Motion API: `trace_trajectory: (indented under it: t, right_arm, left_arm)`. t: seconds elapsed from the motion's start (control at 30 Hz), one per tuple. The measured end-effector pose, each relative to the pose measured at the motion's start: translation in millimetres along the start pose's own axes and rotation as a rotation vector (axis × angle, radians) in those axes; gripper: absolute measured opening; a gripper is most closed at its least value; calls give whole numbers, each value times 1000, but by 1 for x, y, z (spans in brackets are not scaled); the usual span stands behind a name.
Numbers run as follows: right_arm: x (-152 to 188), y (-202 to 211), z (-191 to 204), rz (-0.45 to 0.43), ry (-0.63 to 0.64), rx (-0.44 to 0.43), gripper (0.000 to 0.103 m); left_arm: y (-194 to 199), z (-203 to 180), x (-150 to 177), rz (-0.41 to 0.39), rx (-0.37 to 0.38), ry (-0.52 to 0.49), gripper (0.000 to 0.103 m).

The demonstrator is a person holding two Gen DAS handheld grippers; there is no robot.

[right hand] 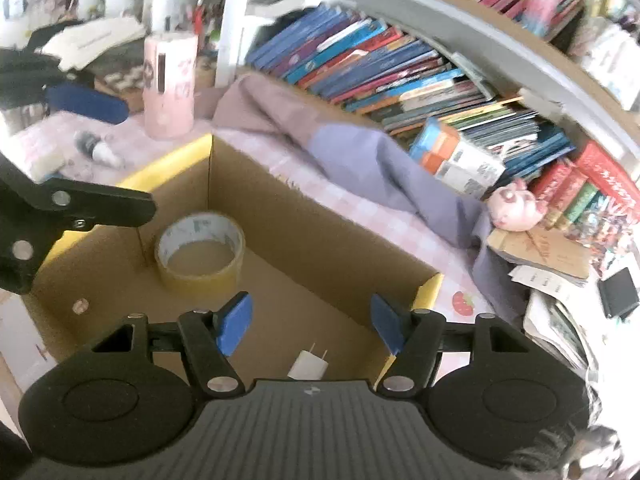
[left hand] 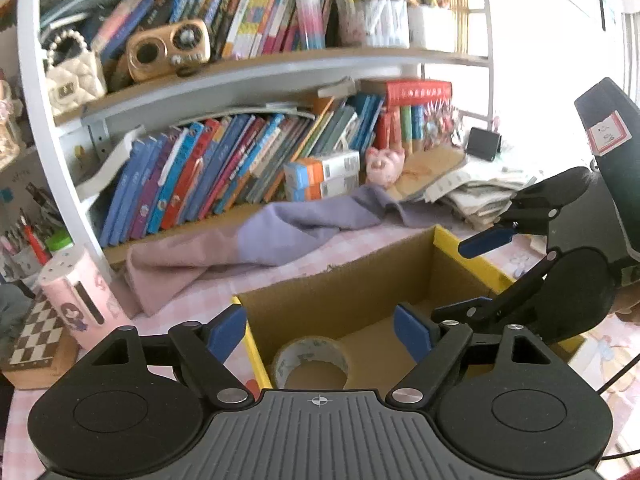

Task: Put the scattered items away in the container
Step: 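Withdraw both open tools up out of the yellow box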

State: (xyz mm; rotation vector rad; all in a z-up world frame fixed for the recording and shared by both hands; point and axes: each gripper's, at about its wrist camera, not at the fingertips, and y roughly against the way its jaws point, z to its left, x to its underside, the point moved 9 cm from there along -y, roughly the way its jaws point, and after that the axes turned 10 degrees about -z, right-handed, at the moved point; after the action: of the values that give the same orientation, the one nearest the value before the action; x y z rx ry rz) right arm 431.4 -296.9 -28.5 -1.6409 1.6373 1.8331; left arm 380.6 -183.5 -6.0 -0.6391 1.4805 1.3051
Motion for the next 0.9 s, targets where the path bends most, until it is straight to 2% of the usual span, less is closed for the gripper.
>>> trace_trajectory:
  t: [0.43,0.57,0.9]
  right_arm:
    - [-13,60,21,-102,-118,99,66]
    - [-11,79,31,-131,-154,154,69]
    - [8,133,66,-206,-314,315,70]
  left_arm:
    - [60,13,-5,-66,29,46,88]
    - [78,17,-2,-87,23,63,88]
    - [134,39,22,-120,-25,134,88]
